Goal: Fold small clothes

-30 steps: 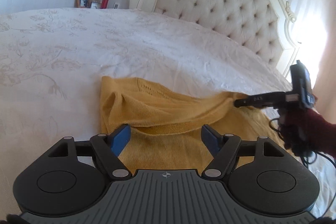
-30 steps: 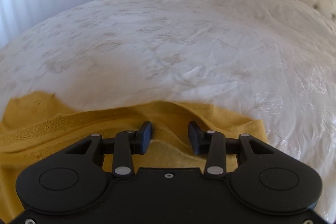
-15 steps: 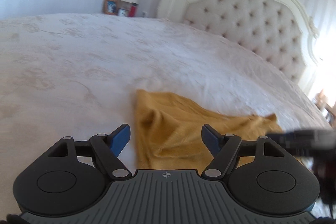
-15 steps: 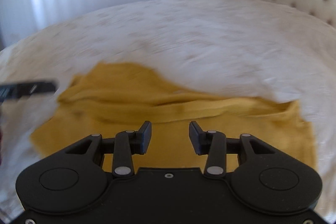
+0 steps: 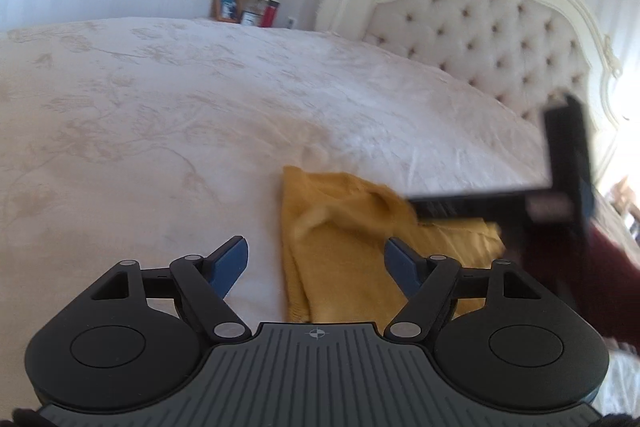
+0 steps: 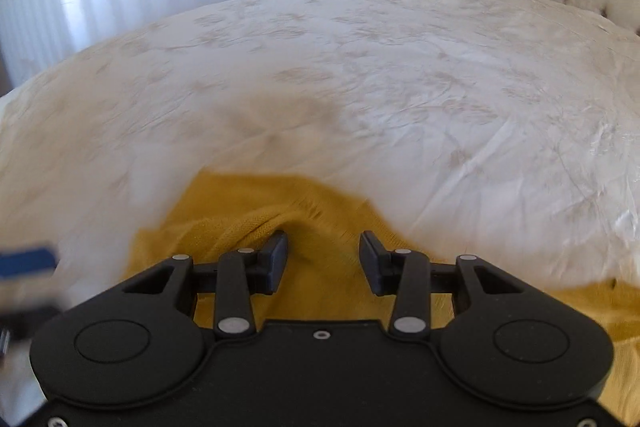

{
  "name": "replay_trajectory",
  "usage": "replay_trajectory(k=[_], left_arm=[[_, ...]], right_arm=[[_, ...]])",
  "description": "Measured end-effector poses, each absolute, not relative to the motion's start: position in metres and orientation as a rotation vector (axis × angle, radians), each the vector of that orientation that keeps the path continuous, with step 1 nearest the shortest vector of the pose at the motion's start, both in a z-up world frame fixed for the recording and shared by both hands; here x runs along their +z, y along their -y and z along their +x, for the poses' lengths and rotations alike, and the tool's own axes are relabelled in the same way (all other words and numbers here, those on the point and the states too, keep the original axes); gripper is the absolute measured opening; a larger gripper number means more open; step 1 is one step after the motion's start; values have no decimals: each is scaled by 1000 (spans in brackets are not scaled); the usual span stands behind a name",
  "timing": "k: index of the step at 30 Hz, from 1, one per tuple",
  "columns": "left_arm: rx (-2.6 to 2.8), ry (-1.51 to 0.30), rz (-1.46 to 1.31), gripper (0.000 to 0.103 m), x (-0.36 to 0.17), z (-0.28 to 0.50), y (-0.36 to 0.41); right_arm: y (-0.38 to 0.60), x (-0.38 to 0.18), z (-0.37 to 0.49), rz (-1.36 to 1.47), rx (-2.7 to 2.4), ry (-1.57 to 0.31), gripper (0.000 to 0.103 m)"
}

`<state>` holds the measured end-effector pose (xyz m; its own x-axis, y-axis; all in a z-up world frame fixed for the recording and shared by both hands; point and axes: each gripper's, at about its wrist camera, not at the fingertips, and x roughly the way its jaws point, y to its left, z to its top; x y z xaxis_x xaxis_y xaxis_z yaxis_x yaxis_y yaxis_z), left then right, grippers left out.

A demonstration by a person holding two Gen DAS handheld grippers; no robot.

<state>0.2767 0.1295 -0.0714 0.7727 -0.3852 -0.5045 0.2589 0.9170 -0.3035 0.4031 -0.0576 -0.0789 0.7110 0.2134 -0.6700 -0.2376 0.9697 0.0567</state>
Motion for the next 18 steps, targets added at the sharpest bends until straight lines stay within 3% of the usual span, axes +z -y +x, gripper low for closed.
replay_trajectory(k=[5,18], left_arm=[[-391,-649,-202,74,-84,280,-122],[-357,-785,-146,74,-99,284,-120]], right_arm=[[84,-75,423,79,158,-716,51],[47,-63,333,-53,452,-668,52]])
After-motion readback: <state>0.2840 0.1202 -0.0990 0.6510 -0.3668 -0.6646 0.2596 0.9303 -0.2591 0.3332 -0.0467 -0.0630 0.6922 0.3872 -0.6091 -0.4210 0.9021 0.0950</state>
